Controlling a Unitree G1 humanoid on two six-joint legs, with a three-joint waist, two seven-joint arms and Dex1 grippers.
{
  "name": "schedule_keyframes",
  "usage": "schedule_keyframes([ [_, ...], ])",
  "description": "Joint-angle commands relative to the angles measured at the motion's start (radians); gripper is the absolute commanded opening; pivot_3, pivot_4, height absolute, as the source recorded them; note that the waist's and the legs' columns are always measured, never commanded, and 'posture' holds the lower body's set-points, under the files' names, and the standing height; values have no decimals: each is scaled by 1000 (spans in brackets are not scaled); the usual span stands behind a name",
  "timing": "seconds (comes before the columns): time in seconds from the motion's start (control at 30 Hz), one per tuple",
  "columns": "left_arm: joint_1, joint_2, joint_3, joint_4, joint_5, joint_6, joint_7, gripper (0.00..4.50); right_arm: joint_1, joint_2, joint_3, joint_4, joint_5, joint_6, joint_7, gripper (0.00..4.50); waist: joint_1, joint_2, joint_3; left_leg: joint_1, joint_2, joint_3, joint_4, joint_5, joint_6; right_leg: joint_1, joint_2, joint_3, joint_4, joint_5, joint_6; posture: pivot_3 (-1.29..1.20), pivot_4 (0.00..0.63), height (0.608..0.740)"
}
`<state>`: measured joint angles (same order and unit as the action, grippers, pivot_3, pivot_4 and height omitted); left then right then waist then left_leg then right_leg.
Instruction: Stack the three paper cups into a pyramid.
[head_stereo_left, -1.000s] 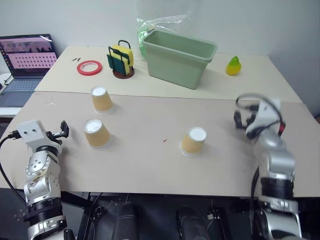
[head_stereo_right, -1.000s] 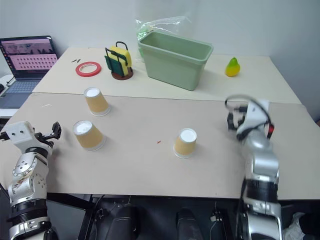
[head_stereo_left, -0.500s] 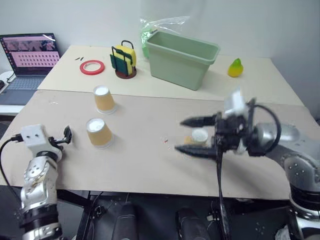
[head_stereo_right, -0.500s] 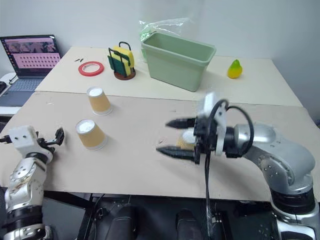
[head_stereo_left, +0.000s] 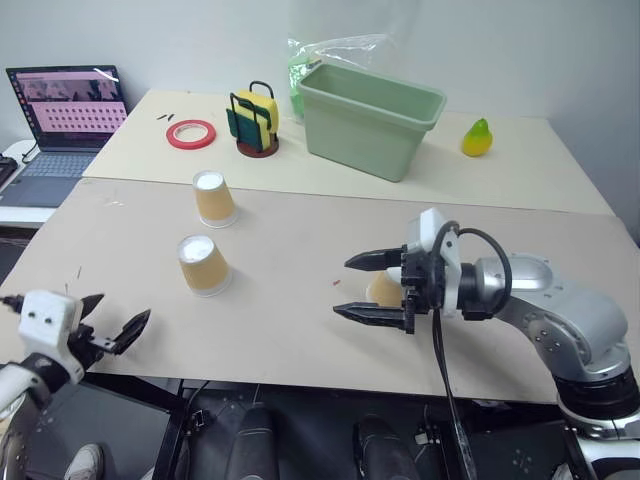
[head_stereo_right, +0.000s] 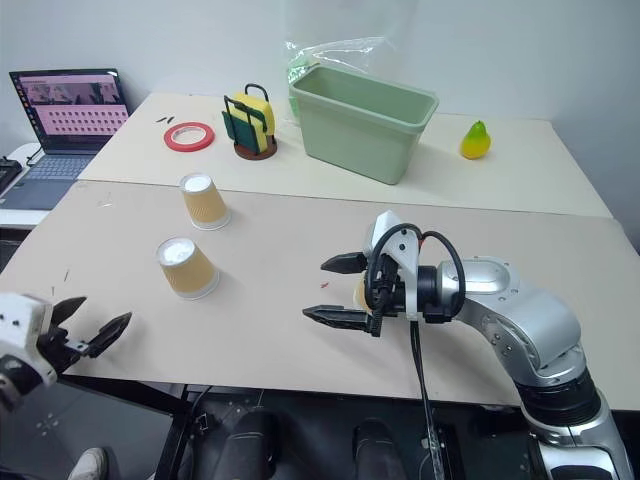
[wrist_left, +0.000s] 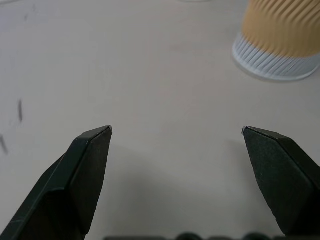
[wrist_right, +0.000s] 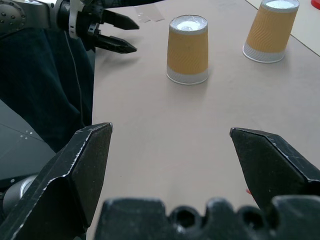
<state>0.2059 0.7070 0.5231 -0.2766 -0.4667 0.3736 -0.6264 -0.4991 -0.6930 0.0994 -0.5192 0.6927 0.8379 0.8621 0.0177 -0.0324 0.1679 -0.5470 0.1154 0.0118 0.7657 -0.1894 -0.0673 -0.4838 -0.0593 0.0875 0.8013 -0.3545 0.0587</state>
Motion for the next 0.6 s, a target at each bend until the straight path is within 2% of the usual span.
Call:
schedule_keyframes([
  [0.03,-114,13,-110,-88,-2,26,2,4463,-21,7,-4,-4,-22,-39,-3,4500,3,0,0,-1,0,0,0,3,5,0,0,0,0,0,0,0,150,656],
  [0.13,-167,5,-154,-93,-3,44,0,4463,-22,8,-11,-6,-28,-38,-4,4500,-11,0,0,-2,0,1,0,3,5,1,0,1,-1,1,2,0,150,656],
  [0.2,-196,2,-178,-80,4,45,-3,4463,-19,8,-15,-9,-31,-38,-6,4500,-22,0,0,-2,0,1,-1,3,6,2,1,2,0,4,8,0,150,656],
  [0.6,-315,-4,-232,28,25,31,-16,4463,14,-3,-46,-45,-33,-23,-45,4500,-30,0,0,-1,1,-1,-1,4,6,4,3,1,2,1,4,0,150,656],
])
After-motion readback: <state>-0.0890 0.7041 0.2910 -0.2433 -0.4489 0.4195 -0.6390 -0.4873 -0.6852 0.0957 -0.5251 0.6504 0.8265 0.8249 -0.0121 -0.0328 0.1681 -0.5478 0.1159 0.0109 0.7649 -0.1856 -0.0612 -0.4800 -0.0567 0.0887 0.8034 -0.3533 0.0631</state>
